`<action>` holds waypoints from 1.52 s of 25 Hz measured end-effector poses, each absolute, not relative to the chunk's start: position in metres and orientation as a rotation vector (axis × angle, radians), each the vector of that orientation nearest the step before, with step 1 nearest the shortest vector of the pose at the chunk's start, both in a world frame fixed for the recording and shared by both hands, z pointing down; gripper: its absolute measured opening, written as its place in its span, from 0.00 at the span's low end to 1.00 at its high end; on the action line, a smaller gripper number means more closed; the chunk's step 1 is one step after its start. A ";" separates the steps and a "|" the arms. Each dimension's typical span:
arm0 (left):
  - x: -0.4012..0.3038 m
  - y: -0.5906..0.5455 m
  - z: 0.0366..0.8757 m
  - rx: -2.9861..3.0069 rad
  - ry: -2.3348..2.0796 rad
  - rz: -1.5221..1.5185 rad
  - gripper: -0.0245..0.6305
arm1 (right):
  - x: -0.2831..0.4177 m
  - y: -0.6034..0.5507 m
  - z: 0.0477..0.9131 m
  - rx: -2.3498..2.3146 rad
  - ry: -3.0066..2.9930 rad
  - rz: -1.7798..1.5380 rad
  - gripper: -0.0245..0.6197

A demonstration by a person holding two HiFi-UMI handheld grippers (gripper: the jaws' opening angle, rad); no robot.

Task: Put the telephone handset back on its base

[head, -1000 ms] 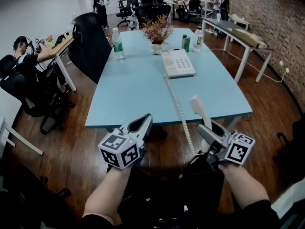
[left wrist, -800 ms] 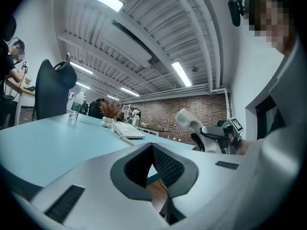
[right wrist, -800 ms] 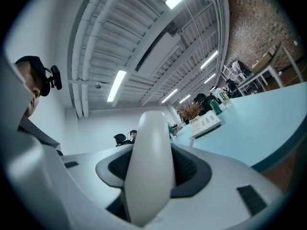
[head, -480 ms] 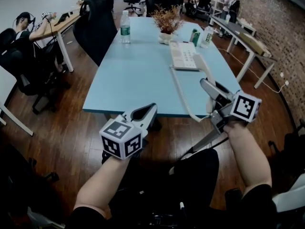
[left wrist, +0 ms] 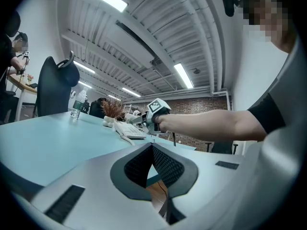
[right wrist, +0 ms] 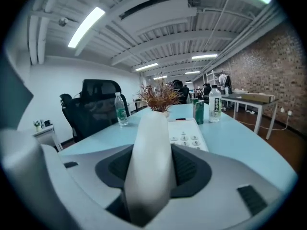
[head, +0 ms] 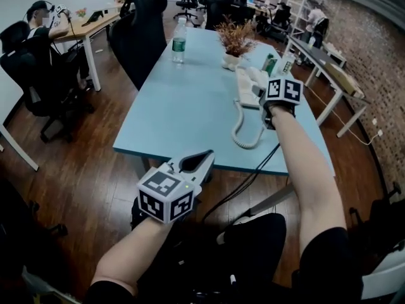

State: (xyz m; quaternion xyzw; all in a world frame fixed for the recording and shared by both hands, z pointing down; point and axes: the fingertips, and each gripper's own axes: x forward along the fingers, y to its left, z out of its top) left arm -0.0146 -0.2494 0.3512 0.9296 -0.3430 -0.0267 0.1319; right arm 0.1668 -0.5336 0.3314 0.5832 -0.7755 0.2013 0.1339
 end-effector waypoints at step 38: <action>-0.017 -0.242 0.359 2.677 -0.973 -0.078 0.03 | 0.139 -0.577 0.328 1.728 -2.176 0.566 0.49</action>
